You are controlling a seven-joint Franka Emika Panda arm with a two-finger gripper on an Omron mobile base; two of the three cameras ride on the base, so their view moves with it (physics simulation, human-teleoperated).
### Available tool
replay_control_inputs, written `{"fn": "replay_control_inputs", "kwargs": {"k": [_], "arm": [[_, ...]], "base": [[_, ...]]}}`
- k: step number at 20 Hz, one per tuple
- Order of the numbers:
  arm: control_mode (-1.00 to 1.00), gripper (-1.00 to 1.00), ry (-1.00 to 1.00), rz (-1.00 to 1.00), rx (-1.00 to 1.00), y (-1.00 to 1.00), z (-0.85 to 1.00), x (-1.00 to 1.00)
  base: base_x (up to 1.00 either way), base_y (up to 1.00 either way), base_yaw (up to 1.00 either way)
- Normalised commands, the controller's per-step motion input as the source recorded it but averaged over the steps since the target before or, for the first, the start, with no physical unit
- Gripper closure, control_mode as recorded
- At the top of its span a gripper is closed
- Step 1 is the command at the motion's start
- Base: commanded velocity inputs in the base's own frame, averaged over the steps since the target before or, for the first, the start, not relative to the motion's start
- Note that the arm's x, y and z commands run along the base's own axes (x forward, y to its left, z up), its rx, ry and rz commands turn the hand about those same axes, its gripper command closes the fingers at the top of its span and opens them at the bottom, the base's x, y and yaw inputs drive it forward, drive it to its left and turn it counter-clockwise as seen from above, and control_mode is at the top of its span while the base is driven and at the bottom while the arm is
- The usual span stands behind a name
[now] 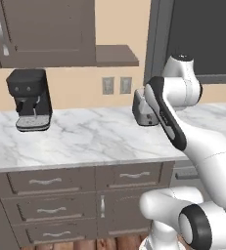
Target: Take a straw from the drawer in front and place it inside the glass cup on the dining counter.
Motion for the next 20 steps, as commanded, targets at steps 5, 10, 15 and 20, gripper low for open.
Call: {"fn": "replay_control_inputs", "kwargs": {"k": [5, 10, 15, 20], "arm": [[1.00, -1.00, 0.00, 0.00, 0.00, 0.00, 0.00, 0.00], [1.00, -1.00, 0.00, 0.00, 0.00, 0.00, 0.00, 0.00], [1.00, -1.00, 0.00, 0.00, 0.00, 0.00, 0.00, 0.00], [1.00, -1.00, 0.00, 0.00, 0.00, 0.00, 0.00, 0.00]], "base": [[0.00, -0.74, 0.41], [0.00, -0.66, 0.42], [0.00, -0.59, 0.38], [0.00, -0.56, 0.35]]}}
